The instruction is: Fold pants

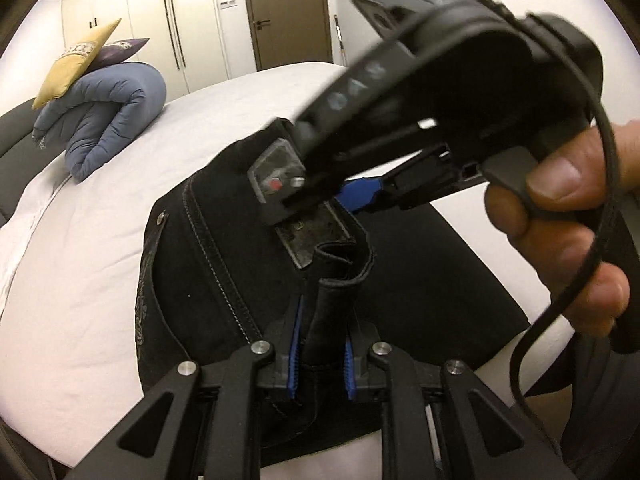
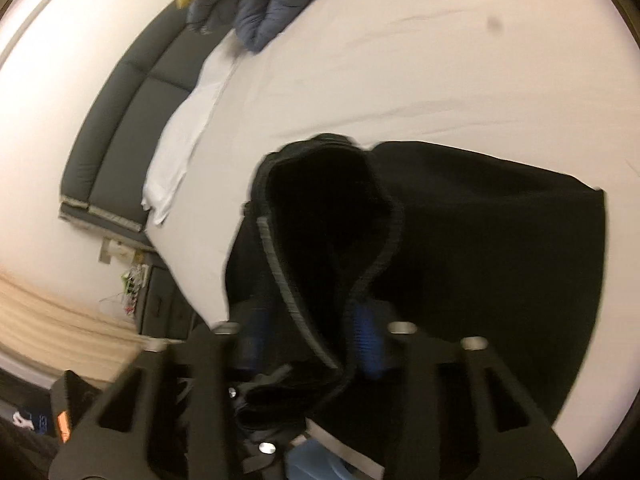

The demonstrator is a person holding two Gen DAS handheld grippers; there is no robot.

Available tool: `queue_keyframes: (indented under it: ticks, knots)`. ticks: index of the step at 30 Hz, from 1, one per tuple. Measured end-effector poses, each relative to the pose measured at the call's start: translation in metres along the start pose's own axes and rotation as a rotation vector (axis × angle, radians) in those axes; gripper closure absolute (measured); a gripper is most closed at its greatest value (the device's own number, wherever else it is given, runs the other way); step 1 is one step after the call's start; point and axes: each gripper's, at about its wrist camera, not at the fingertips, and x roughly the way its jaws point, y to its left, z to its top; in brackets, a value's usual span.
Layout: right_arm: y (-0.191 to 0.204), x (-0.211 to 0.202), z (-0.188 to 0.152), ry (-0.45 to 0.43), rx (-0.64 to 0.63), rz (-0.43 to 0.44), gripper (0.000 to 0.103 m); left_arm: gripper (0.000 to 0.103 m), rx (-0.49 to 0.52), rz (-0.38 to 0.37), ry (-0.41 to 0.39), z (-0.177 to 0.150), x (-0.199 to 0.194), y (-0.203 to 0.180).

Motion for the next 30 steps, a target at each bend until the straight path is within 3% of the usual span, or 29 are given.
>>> queue_keyframes:
  ticks: [6, 16, 23, 30]
  knots:
    - [-0.032, -0.018, -0.015, -0.054, 0.044, 0.000, 0.090, 0.086, 0.058, -0.032, 0.015, 0.004, 0.009, -0.016]
    - [-0.106, -0.043, -0.035, -0.109, 0.143, 0.023, 0.091, 0.086, 0.138, -0.086, 0.025, 0.018, 0.026, -0.034]
    - [-0.136, -0.061, -0.039, -0.129, 0.148, 0.015, 0.091, 0.086, 0.186, -0.109, 0.024, 0.024, 0.030, -0.051]
    - [-0.159, -0.076, -0.045, -0.138, 0.173, 0.008, 0.091, 0.086, 0.217, -0.125, 0.036, 0.016, 0.039, -0.037]
